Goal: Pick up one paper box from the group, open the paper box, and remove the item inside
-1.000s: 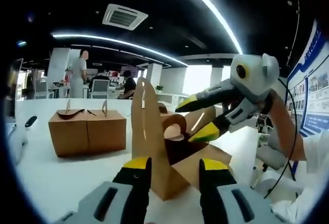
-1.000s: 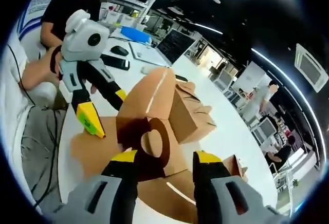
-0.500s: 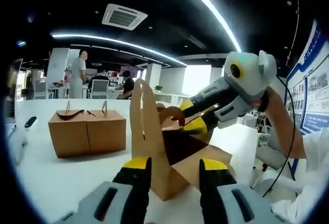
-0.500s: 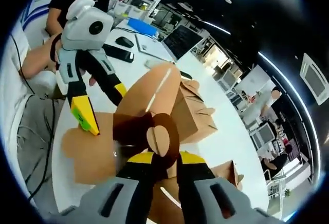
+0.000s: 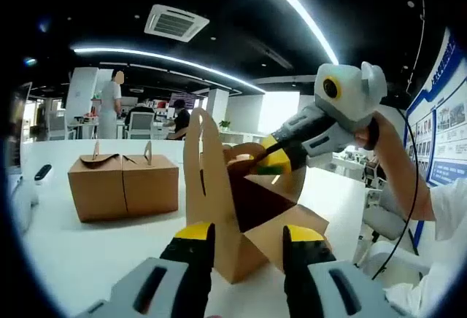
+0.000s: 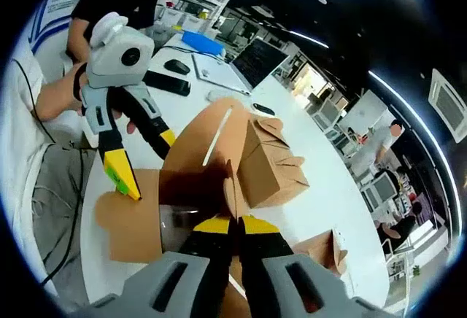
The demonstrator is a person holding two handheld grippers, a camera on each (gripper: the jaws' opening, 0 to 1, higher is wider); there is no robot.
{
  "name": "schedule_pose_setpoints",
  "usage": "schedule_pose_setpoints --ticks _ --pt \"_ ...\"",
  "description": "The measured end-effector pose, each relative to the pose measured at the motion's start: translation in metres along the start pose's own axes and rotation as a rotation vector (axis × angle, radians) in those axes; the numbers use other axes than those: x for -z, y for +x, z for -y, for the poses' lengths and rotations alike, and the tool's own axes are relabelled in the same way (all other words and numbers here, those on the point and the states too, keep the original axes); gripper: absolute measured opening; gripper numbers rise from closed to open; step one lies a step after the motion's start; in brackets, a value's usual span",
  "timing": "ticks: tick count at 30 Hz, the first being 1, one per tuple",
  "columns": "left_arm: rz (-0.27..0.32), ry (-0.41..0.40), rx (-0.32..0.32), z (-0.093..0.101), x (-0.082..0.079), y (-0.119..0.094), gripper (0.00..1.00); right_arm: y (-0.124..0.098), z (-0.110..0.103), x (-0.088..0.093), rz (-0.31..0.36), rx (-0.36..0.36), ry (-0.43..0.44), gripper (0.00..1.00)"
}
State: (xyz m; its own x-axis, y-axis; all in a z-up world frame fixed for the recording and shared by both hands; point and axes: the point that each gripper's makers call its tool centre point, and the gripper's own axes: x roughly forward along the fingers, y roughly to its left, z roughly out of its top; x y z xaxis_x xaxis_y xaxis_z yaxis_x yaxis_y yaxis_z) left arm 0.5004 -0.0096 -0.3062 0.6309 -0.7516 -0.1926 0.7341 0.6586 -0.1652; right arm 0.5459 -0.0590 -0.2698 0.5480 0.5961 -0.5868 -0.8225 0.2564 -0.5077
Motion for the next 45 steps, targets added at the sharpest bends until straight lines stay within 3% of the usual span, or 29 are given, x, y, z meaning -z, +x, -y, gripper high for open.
schedule_pose_setpoints --ticks 6,37,39,43,45 --pt "-0.002 0.003 0.009 0.001 -0.001 0.000 0.39 -0.001 0.014 -0.010 0.035 -0.030 0.124 0.06" --pt "-0.021 0.030 0.014 -0.002 0.000 0.004 0.39 0.016 0.061 0.004 0.084 0.006 0.376 0.11" --pt "-0.024 0.036 0.014 -0.002 0.000 0.005 0.39 0.016 0.061 0.003 0.094 -0.011 0.397 0.11" --pt "-0.028 0.038 0.019 0.000 0.002 0.005 0.39 0.017 0.048 -0.008 0.165 -0.145 0.496 0.09" --pt "-0.029 0.038 0.018 0.000 0.002 0.005 0.39 0.019 0.051 -0.006 0.174 -0.155 0.526 0.05"
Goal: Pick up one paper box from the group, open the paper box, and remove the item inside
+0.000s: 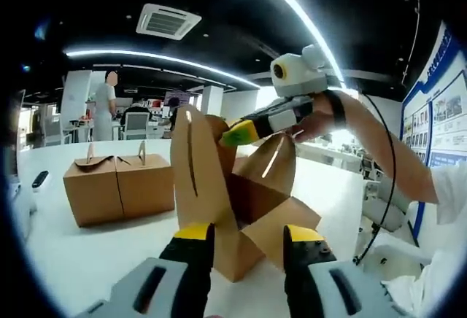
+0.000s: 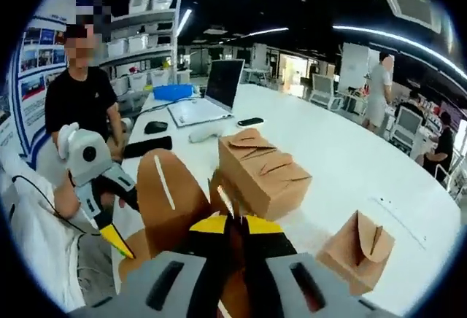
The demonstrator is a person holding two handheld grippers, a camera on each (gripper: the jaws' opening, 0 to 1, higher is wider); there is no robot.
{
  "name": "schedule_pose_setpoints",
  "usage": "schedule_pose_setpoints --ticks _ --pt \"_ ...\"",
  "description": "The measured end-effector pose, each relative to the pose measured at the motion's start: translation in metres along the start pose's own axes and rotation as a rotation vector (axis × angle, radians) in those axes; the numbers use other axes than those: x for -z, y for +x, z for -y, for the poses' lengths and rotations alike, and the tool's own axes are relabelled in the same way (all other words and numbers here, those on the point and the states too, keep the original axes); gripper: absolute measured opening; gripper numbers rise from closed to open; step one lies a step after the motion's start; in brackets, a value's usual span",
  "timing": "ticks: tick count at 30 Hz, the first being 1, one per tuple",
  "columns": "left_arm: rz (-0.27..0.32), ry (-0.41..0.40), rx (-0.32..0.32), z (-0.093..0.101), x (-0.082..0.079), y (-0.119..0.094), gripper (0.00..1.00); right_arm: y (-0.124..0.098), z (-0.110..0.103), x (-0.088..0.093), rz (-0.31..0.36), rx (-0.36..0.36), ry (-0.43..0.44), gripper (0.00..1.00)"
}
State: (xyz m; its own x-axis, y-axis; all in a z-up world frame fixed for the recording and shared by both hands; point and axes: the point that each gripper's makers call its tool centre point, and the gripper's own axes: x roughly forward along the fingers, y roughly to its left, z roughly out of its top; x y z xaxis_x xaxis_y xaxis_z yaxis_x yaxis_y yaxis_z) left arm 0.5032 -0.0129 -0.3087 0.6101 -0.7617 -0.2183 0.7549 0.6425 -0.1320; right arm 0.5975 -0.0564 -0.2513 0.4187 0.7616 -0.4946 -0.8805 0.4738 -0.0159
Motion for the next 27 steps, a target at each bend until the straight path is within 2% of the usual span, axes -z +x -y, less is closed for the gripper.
schedule_pose_setpoints --ticks 5,8,12,15,18,20,21,22,27 --pt "-0.001 0.001 0.002 0.000 0.000 -0.001 0.40 0.002 -0.002 -0.002 0.028 -0.078 0.088 0.03" --pt "-0.003 0.002 0.003 0.000 0.001 -0.001 0.40 0.002 0.003 0.002 0.033 -0.085 0.182 0.03" --pt "-0.004 0.006 0.005 0.000 0.000 -0.002 0.40 0.003 0.007 0.006 0.033 -0.083 0.370 0.05" --pt "-0.007 0.006 0.004 0.000 0.001 -0.002 0.41 0.006 0.007 0.005 0.033 -0.098 0.408 0.05" --pt "-0.014 0.008 0.006 0.000 0.003 0.000 0.41 0.005 -0.004 0.004 0.022 -0.163 0.468 0.06" --pt "-0.014 0.012 0.008 0.001 0.002 0.000 0.42 0.004 -0.007 0.004 0.020 -0.192 0.443 0.06" --pt "-0.010 0.015 0.010 0.001 0.001 -0.001 0.42 0.003 -0.012 0.006 0.008 -0.233 0.387 0.06" --pt "-0.007 0.014 0.013 0.001 0.000 -0.002 0.42 0.002 -0.017 0.007 0.011 -0.235 0.369 0.06" --pt "0.001 0.016 0.006 -0.001 -0.002 -0.005 0.45 0.000 -0.031 0.012 -0.022 -0.264 0.366 0.04"
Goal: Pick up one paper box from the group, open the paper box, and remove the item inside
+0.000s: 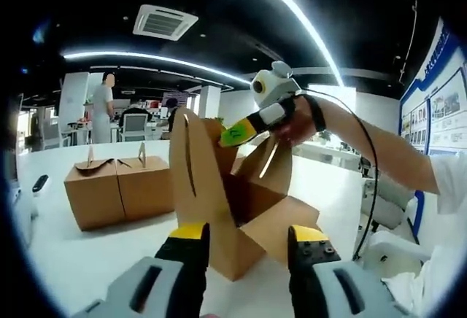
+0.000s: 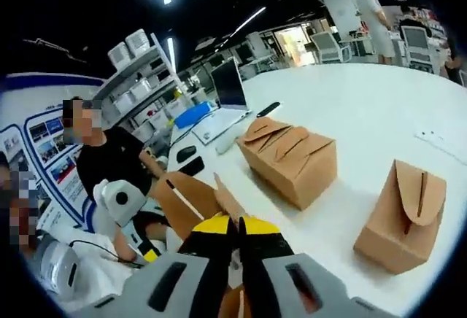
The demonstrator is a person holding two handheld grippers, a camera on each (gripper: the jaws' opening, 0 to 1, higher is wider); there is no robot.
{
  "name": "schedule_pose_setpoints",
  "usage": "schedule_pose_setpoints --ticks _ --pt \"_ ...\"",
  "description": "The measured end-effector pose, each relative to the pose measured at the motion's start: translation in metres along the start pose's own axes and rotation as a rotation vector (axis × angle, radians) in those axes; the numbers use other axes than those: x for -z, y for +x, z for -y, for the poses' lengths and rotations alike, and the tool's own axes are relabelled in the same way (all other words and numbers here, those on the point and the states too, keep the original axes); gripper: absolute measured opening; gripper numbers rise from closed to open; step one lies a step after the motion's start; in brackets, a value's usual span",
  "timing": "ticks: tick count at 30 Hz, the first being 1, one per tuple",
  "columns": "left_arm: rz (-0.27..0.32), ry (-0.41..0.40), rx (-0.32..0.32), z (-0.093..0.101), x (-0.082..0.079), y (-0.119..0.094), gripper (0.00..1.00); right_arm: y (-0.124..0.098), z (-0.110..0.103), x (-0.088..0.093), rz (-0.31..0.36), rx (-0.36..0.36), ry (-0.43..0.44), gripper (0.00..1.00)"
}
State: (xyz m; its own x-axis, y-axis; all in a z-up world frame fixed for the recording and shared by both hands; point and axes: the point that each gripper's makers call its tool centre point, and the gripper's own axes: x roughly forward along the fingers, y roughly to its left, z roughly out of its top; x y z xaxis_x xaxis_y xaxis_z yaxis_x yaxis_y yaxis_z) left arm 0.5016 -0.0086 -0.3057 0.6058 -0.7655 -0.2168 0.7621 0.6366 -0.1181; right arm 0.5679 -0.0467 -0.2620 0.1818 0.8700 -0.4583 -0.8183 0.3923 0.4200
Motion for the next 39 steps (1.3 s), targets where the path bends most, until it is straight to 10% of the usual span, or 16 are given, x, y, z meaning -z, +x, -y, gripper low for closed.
schedule_pose_setpoints --ticks 15,28,39 --pt "-0.003 0.018 0.006 0.000 0.002 0.001 0.45 -0.002 0.024 -0.001 0.036 0.038 0.095 0.04" --pt "-0.002 0.010 0.010 0.001 0.002 0.003 0.46 0.014 0.071 0.005 -0.037 0.267 -0.205 0.25" --pt "-0.013 0.026 -0.002 0.000 0.004 0.004 0.46 0.017 0.089 0.001 -0.048 0.306 -0.218 0.26"
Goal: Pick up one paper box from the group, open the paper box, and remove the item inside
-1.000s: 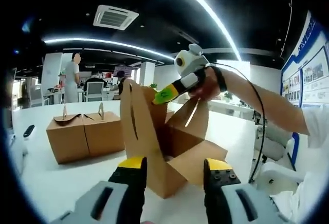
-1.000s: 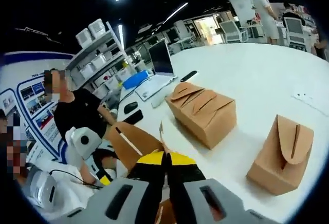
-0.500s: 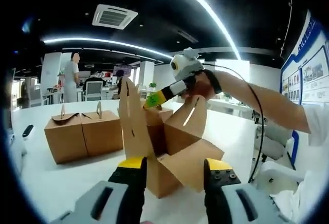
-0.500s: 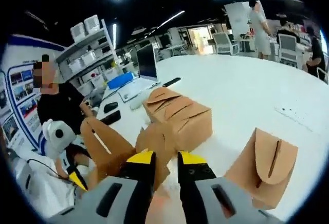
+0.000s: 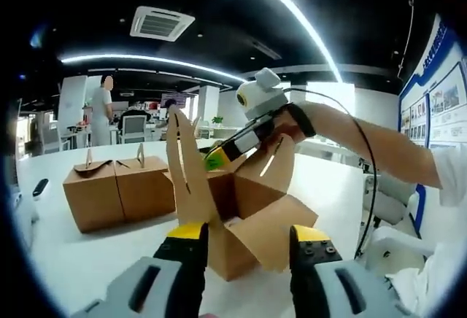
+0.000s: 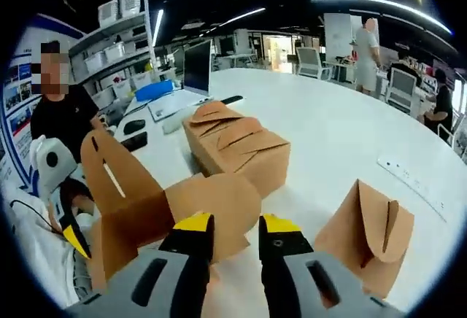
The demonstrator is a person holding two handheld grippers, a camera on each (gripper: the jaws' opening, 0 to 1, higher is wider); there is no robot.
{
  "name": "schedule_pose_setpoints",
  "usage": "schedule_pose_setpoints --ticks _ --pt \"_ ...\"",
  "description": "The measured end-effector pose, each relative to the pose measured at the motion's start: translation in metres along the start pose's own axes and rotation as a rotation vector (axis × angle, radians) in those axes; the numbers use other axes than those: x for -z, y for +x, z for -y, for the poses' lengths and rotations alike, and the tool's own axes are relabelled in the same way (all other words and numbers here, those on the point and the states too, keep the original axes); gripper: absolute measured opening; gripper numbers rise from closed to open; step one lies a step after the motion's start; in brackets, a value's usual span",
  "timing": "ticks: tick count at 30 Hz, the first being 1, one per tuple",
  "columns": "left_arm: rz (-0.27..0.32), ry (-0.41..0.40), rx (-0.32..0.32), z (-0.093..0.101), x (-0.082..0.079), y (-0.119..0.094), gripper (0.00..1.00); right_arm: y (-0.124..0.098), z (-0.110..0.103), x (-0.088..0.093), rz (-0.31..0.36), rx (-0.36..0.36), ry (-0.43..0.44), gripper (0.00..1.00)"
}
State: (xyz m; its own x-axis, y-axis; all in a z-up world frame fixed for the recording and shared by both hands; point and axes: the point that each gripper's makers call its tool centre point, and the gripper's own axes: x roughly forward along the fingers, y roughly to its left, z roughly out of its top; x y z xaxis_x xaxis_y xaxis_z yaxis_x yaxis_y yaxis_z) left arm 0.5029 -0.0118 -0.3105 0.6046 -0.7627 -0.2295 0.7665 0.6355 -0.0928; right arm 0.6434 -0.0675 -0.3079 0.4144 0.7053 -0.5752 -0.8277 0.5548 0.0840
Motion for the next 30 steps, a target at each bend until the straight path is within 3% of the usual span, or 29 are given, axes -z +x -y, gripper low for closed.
schedule_pose_setpoints --ticks 9,19,21,30 --pt "-0.015 -0.004 -0.006 -0.0027 0.0055 0.0024 0.46 0.0051 0.0085 0.0019 -0.025 0.007 -0.010 0.25" --pt "-0.018 -0.008 -0.013 -0.0030 0.0070 0.0024 0.45 0.0029 0.0063 0.0042 -0.025 0.033 0.008 0.24" --pt "-0.019 -0.001 -0.014 -0.0035 0.0069 0.0023 0.46 0.0020 0.0066 0.0027 -0.024 0.044 -0.028 0.24" --pt "-0.028 0.010 -0.023 -0.0057 0.0080 0.0073 0.46 0.0054 0.0022 0.0047 -0.031 0.033 -0.021 0.19"
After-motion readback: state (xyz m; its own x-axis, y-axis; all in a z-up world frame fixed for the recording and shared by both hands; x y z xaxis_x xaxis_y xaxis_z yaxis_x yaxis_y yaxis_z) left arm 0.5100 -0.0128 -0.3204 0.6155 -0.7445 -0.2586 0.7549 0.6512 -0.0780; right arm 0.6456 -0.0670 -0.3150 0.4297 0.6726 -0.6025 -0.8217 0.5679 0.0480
